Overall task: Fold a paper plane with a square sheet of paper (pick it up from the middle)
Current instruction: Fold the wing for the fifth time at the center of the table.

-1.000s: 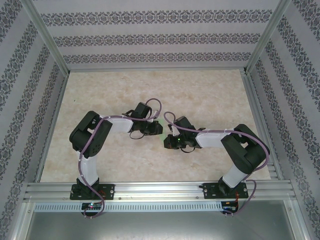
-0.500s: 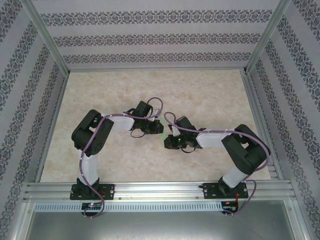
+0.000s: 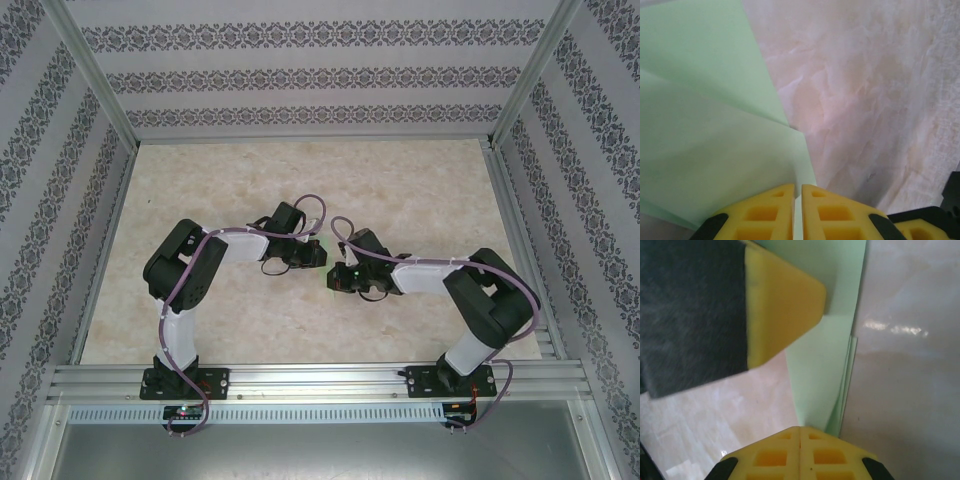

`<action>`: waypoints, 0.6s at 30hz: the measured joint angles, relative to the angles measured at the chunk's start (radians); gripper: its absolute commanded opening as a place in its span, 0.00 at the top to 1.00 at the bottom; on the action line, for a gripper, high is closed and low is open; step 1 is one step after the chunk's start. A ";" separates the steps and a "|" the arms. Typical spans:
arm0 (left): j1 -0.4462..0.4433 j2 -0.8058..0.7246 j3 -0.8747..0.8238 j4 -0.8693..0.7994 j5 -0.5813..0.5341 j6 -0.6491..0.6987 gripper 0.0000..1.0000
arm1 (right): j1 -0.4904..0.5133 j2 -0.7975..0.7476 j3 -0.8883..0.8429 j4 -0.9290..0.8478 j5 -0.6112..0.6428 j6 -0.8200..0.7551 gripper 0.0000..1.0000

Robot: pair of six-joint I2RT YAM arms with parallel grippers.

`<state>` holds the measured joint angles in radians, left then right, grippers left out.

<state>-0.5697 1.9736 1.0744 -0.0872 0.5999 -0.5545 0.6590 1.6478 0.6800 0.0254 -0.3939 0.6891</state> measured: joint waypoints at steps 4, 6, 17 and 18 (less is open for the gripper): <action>0.000 0.000 0.000 0.000 0.001 0.000 0.87 | 0.000 0.021 0.013 0.014 0.003 0.014 0.95; 0.000 0.000 0.000 0.000 0.001 0.000 0.87 | 0.000 0.021 0.014 0.016 0.008 0.020 0.95; 0.000 0.000 0.000 0.000 0.002 -0.004 0.87 | 0.000 0.042 0.037 0.048 0.027 0.028 0.95; 0.000 0.000 0.000 0.000 0.002 -0.004 0.87 | 0.000 0.052 0.039 0.055 0.027 0.029 0.94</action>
<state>-0.5697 1.9736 1.0744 -0.0872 0.6014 -0.5587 0.6590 1.7000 0.7189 0.0807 -0.3672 0.7177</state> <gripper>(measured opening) 0.132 0.057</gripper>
